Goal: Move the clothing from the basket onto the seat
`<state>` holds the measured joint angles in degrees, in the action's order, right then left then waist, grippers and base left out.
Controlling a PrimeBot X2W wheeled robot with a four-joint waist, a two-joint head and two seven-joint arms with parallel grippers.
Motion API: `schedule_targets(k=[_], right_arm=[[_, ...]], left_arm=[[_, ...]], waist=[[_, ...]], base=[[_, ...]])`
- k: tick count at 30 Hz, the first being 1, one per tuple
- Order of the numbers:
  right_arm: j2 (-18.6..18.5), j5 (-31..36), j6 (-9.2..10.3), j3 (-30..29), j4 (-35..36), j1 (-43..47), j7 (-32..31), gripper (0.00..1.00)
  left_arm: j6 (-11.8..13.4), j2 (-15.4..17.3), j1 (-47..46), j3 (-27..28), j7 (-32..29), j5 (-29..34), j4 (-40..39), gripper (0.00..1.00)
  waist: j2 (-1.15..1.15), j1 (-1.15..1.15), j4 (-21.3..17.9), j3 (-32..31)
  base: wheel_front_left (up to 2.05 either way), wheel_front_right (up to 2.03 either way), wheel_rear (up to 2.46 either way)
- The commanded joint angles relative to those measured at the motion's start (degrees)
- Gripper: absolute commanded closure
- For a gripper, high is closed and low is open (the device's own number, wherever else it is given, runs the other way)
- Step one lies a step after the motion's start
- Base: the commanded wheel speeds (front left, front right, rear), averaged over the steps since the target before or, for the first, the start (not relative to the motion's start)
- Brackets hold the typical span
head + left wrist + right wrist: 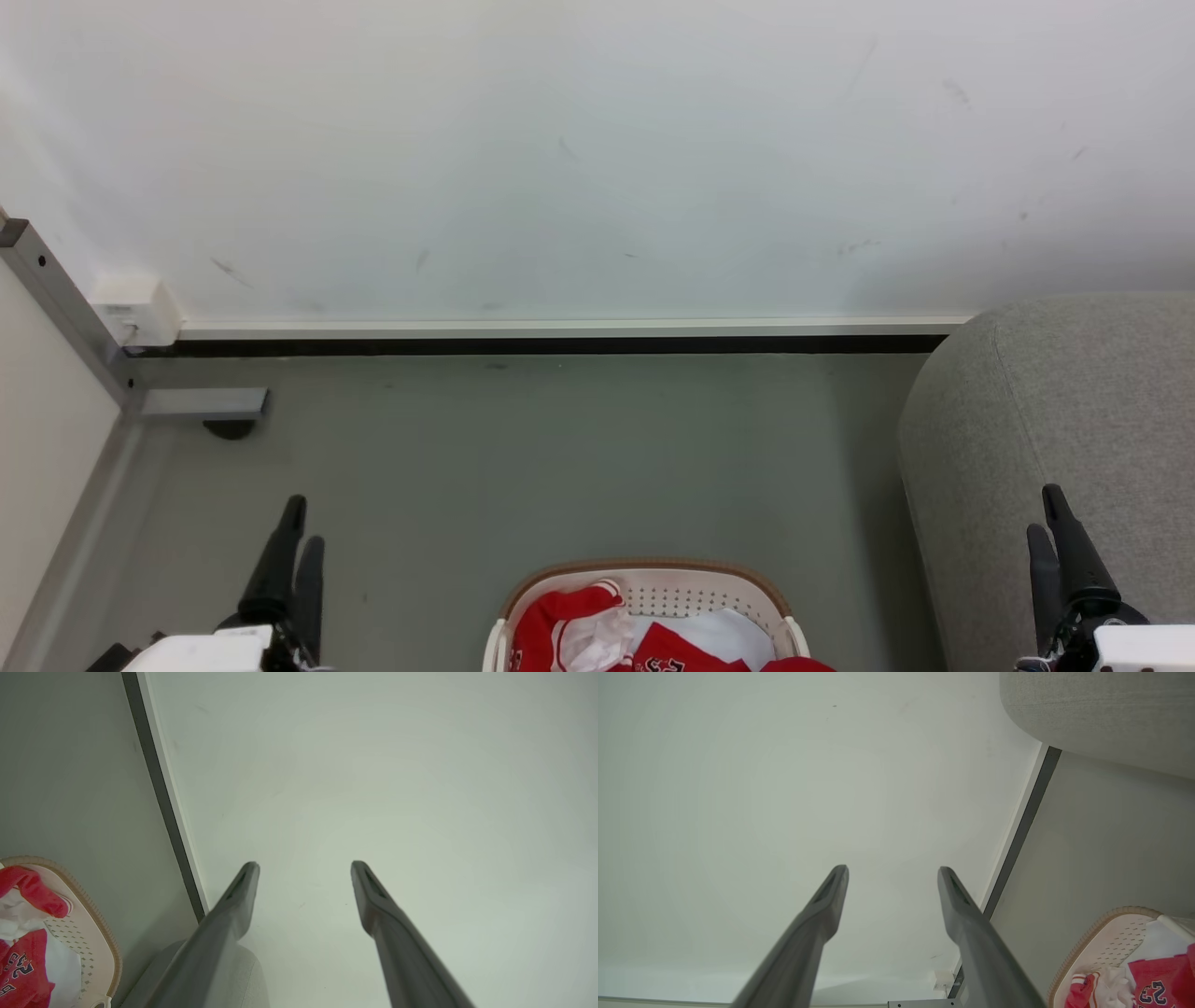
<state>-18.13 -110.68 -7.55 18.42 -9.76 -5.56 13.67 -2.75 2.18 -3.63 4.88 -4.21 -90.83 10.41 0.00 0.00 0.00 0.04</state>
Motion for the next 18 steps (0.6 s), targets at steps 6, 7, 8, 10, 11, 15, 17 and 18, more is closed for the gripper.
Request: schedule_targets(k=[6,7,8,10,11,15,17,18], right_arm=[[1.1,6.8,0.02,-1.6,2.2,-1.4,0.3,0.0],[1.3,8.1,0.02,-1.9,2.3,-1.4,0.3,0.0],[1.5,9.3,0.02,-2.2,2.4,-1.4,0.3,0.0],[1.9,12.0,0.02,-2.8,2.5,-1.5,0.4,0.0],[2.1,13.5,0.02,-3.0,2.6,-1.5,0.4,0.0],[2.9,19.7,0.02,-3.8,2.8,-1.7,0.4,0.0],[3.3,22.8,0.03,-4.1,2.8,-1.8,0.5,0.0],[3.3,22.8,0.03,-4.1,2.8,-1.8,0.5,0.0]], left_arm=[[-0.8,0.6,-1.9,-0.4,2.3,7.1,-2.7,0.0],[-0.8,0.6,-1.9,-0.4,2.6,8.4,-3.0,0.0],[-0.9,0.6,-1.9,-0.5,2.8,9.7,-3.3,0.0],[-1.0,0.6,-1.8,-0.7,3.4,12.4,-3.7,0.0],[-1.0,0.6,-1.8,-0.8,3.6,13.5,-3.9,0.0],[-1.3,0.7,-1.8,-1.1,4.5,18.7,-4.7,0.0],[-1.4,0.7,-1.8,-1.2,5.0,21.2,-5.0,0.0],[-1.4,0.7,-1.8,-1.2,5.0,21.2,-5.0,0.0]], waist=[[0.0,0.0,-0.1,0.2],[0.0,0.0,-0.1,0.2],[0.0,0.0,-0.2,0.2],[0.0,0.0,-0.2,0.3],[0.0,0.0,-0.3,0.3],[0.0,0.0,-0.4,0.5],[0.0,0.0,-0.5,0.5],[0.0,0.0,-0.5,0.5]], base=[[0.0,0.0,0.0],[0.0,0.0,0.0],[0.0,0.0,0.0],[0.0,0.0,0.0],[0.0,0.0,0.0],[0.0,0.0,0.0],[0.0,0.0,0.0],[0.0,0.0,0.0]])
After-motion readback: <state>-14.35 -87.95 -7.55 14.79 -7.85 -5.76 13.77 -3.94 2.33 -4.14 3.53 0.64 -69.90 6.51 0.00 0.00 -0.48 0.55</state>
